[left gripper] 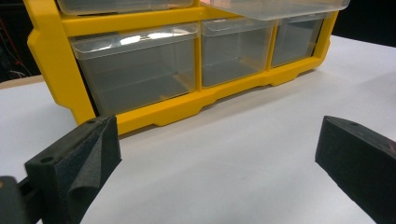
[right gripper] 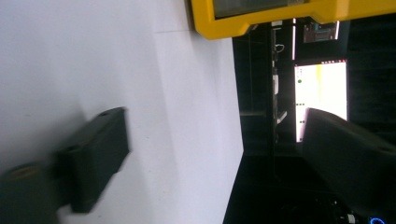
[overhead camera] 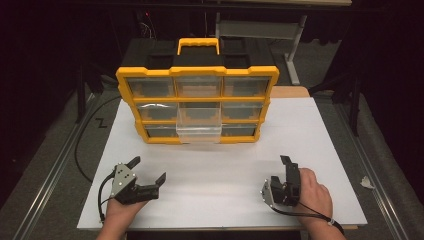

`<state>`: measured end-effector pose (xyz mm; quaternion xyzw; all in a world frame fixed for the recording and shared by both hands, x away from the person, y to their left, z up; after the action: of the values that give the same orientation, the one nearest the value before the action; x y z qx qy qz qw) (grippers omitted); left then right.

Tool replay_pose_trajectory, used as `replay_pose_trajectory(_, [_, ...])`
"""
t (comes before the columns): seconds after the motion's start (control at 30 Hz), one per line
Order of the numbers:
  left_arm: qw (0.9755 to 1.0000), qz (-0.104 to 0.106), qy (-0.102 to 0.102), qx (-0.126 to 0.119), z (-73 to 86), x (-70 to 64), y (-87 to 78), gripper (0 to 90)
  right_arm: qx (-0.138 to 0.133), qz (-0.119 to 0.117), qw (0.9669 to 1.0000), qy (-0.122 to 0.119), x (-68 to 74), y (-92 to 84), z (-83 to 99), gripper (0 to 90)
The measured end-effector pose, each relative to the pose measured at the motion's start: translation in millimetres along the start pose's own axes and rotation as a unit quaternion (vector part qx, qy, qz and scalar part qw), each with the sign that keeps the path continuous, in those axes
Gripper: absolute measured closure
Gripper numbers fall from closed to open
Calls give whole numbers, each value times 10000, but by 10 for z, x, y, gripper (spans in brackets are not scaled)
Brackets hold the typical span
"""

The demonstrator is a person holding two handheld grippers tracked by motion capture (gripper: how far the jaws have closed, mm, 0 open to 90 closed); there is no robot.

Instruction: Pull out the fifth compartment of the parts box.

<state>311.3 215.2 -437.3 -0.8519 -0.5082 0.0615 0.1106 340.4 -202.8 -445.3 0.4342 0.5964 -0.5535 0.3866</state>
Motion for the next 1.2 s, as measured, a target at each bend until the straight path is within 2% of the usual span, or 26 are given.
replay_pose_trajectory(0.07, [10000,0,0,5,1,-1,1,7,24,13,10000,29,-2,18,2,8])
replay_pose_trajectory(0.1, [10000,1,4,10,1,-1,1,7,-15,112,9999,19,-3,20,-5,7])
replay_pose_trajectory(0.23, [10000,-1,1,11,3,-1,1,7,-65,174,9998,61,-22,23,-9,8])
replay_pose_trajectory(0.43, [10000,13,5,24,5,-1,5,7,-50,183,9992,348,-64,26,24,8])
replay_pose_trajectory(0.57, [10000,16,5,28,5,-2,6,7,2,16,9966,827,-71,43,53,8])
replay_pose_trajectory(0.7, [10000,18,-8,24,4,0,4,7,-13,-219,9903,1369,-69,60,78,8])
replay_pose_trajectory(0.73, [10000,20,-10,25,4,0,4,7,-23,-237,9897,1409,-74,63,81,8])
replay_pose_trajectory(0.77, [10000,25,-8,29,4,0,4,7,-11,-332,9863,1618,-68,64,87,8])
replay_pose_trajectory(0.9, [10000,39,-5,38,4,-2,6,7,-93,-475,9797,1944,-86,78,102,8])
replay_pose_trajectory(0.93, [10000,39,-5,37,4,-2,6,7,-117,-472,9770,2075,-86,78,96,9])
replay_pose_trajectory(0.97, [10000,41,-4,37,4,-2,4,7,-133,-468,9703,2368,-68,76,75,9])
replay_pose_trajectory(1.0, [10000,41,-13,30,3,-3,4,7,-158,-537,9701,2363,-85,74,83,9])
replay_pose_trajectory(1.03, [10000,45,-15,28,3,-2,2,7,-178,-590,9678,2441,-92,72,85,9])
replay_pose_trajectory(1.1, [10000,47,-18,25,2,-2,-1,7,-252,-723,9561,2830,-101,60,85,9])
replay_pose_trajectory(1.13, [10000,49,-21,24,2,-1,-1,7,-264,-748,9541,2889,-113,58,93,9])
replay_pose_trajectory(1.2, [10000,54,-20,24,2,-1,-2,7,-302,-842,9405,3278,-134,48,109,9])
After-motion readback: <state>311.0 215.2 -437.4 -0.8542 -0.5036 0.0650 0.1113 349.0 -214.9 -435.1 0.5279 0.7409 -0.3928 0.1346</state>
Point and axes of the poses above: each handheld gripper's, and its own axes: y roughly forward along the jaws, z roughly out of its underside, x roughly to its left, the point moved 3 cm from there along y, roughly forward along the jaws
